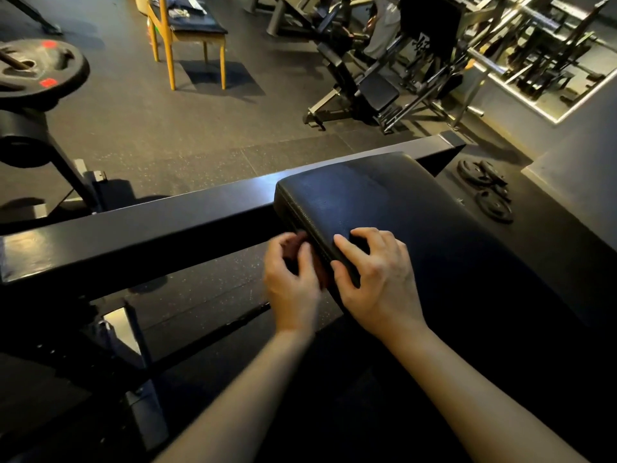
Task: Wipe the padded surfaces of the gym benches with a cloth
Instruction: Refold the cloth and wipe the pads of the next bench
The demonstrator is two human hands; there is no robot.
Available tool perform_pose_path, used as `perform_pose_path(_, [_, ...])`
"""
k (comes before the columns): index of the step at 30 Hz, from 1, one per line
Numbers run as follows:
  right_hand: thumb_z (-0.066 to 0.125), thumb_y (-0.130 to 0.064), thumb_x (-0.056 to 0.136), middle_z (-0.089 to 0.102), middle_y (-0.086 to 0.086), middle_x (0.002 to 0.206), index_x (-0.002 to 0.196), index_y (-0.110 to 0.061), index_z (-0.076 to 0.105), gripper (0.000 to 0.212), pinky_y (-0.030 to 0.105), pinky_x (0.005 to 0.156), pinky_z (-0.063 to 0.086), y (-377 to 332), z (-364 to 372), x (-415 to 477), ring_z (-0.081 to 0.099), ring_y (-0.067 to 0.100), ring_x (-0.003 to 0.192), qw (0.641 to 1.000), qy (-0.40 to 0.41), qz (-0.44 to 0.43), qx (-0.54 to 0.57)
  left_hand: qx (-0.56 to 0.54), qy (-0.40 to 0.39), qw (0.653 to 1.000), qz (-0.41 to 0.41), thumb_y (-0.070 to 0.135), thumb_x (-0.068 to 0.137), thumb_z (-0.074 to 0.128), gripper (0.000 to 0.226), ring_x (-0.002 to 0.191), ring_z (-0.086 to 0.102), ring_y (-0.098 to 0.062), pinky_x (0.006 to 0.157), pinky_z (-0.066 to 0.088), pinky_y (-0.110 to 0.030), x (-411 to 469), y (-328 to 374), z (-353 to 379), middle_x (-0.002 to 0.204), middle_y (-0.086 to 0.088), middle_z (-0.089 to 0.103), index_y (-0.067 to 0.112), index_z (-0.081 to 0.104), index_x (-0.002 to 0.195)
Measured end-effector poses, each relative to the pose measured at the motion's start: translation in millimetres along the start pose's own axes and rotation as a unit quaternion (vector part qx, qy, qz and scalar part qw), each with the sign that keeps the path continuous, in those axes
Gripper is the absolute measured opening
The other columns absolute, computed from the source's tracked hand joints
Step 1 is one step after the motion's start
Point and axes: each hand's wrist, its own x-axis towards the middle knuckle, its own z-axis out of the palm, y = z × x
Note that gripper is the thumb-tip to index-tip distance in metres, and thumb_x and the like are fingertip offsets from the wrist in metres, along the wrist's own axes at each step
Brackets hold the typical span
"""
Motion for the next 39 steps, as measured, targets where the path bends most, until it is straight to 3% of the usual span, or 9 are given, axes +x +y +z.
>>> perform_pose_path(4, [0.06, -0.038, 0.094, 0.058, 0.005, 0.125, 0.132, -0.019, 0.065, 0.043, 0.044, 0.1, 0.043, 1, 1, 0, 0.053, 0.023, 0.116, 1.0, 0.003, 0.001, 0.013, -0.011, -0.057, 0.998, 0.001, 0.011, 0.095, 0.068, 0.016, 0.094, 0.065, -0.01, 0.086, 0.051, -0.025, -43, 4, -11, 0.099, 0.007, 0.067, 0.023, 0.062, 0.104])
perform_pose_path(8, [0.062, -0.037, 0.094, 0.057, 0.005, 0.125, 0.134, -0.018, 0.064, 0.044, 0.045, 0.1, 0.045, 1, 1, 1, 0.052, 0.022, 0.116, 1.0, -0.004, -0.002, 0.016, 0.009, 0.064, 0.997, -0.042, 0.013, 0.095, 0.067, 0.012, 0.089, 0.064, -0.013, 0.086, 0.053, -0.034, 56, 5, 5, 0.095, 0.004, 0.067, 0.022, 0.061, 0.1])
perform_pose_path(10, [0.063, -0.036, 0.094, 0.057, 0.005, 0.125, 0.134, -0.019, 0.063, 0.044, 0.046, 0.1, 0.045, 2, 2, 1, 0.052, 0.023, 0.117, 1.0, -0.007, 0.0, 0.018, 0.004, 0.075, 0.997, -0.034, 0.018, 0.096, 0.065, 0.01, 0.091, 0.064, -0.011, 0.088, 0.054, -0.035, 61, 6, 9, 0.098, 0.004, 0.066, 0.024, 0.06, 0.102])
perform_pose_path(16, [0.055, -0.041, 0.095, 0.057, 0.003, 0.126, 0.134, -0.021, 0.064, 0.046, 0.045, 0.097, 0.045, 3, 4, 3, 0.052, 0.022, 0.116, 1.0, -0.004, 0.007, 0.03, -0.04, -0.062, 0.997, 0.009, 0.016, 0.093, 0.064, 0.017, 0.094, 0.066, -0.011, 0.085, 0.052, -0.024, -57, 5, -7, 0.098, 0.008, 0.067, 0.028, 0.062, 0.105])
perform_pose_path(22, [0.06, -0.038, 0.094, 0.056, 0.005, 0.126, 0.135, -0.02, 0.063, 0.045, 0.045, 0.097, 0.046, 3, 2, 3, 0.051, 0.022, 0.116, 1.0, -0.009, 0.001, 0.028, 0.004, 0.097, 0.995, -0.039, 0.015, 0.096, 0.064, 0.008, 0.085, 0.061, -0.004, 0.081, 0.05, -0.026, 76, 5, 13, 0.093, 0.007, 0.065, 0.022, 0.06, 0.1])
perform_pose_path(28, [0.055, -0.04, 0.094, 0.056, 0.004, 0.125, 0.134, -0.021, 0.065, 0.046, 0.045, 0.097, 0.045, 2, 3, 3, 0.052, 0.023, 0.116, 0.999, -0.005, 0.009, 0.033, -0.054, -0.026, 0.997, -0.052, 0.011, 0.096, 0.067, 0.014, 0.091, 0.065, -0.008, 0.083, 0.052, -0.022, -60, 6, 1, 0.095, 0.006, 0.067, 0.022, 0.061, 0.104])
perform_pose_path(31, [0.059, -0.038, 0.094, 0.056, 0.004, 0.124, 0.134, -0.02, 0.064, 0.044, 0.046, 0.095, 0.046, 2, 2, 2, 0.052, 0.023, 0.114, 0.999, -0.002, 0.002, 0.037, -0.013, 0.028, 0.998, -0.052, 0.01, 0.096, 0.065, 0.015, 0.084, 0.061, -0.001, 0.078, 0.049, -0.02, 9, 6, 9, 0.091, 0.01, 0.064, 0.022, 0.059, 0.101])
perform_pose_path(34, [0.06, -0.038, 0.094, 0.055, 0.004, 0.125, 0.135, -0.02, 0.063, 0.045, 0.046, 0.095, 0.047, 1, 2, 3, 0.052, 0.022, 0.114, 0.999, -0.009, 0.001, 0.031, -0.028, 0.094, 0.991, -0.088, 0.015, 0.099, 0.063, 0.008, 0.084, 0.062, 0.0, 0.082, 0.056, -0.033, 67, 3, 14, 0.092, 0.01, 0.065, 0.021, 0.06, 0.101])
perform_pose_path(39, [0.062, -0.036, 0.095, 0.055, 0.004, 0.126, 0.136, -0.021, 0.063, 0.044, 0.046, 0.097, 0.046, 2, 2, 2, 0.051, 0.022, 0.116, 0.999, -0.008, 0.005, 0.033, -0.08, -0.007, 0.991, -0.106, 0.006, 0.097, 0.066, 0.023, 0.089, 0.063, 0.001, 0.081, 0.047, -0.011, -46, 10, 5, 0.096, 0.008, 0.066, 0.028, 0.059, 0.101])
